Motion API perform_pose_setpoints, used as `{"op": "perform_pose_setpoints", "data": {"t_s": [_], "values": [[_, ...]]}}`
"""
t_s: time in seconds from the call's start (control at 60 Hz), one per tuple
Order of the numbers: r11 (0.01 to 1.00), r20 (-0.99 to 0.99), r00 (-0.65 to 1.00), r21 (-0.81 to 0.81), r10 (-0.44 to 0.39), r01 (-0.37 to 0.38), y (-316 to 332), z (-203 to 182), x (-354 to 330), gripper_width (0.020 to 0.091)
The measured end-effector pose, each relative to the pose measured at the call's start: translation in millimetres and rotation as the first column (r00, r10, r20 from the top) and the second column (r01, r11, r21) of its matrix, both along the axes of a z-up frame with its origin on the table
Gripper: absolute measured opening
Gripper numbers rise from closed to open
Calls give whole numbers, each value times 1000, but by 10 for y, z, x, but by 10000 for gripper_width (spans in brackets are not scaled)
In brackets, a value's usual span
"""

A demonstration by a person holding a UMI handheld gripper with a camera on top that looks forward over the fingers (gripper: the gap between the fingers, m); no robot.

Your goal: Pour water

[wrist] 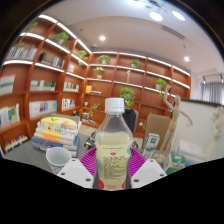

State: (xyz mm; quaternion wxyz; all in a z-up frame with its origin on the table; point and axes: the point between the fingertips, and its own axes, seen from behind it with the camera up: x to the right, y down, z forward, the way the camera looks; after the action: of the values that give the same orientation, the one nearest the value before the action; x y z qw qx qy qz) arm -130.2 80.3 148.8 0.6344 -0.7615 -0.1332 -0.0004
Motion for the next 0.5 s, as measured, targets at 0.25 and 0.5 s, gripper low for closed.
{"op": "perform_pose_setpoints", "data": {"t_s": [0.25, 0.5], "values": [[998, -234, 972, -61, -37, 23, 154, -300, 89, 372], [1000, -182, 983, 10, -16, 19, 151, -467, -50, 398]]}}
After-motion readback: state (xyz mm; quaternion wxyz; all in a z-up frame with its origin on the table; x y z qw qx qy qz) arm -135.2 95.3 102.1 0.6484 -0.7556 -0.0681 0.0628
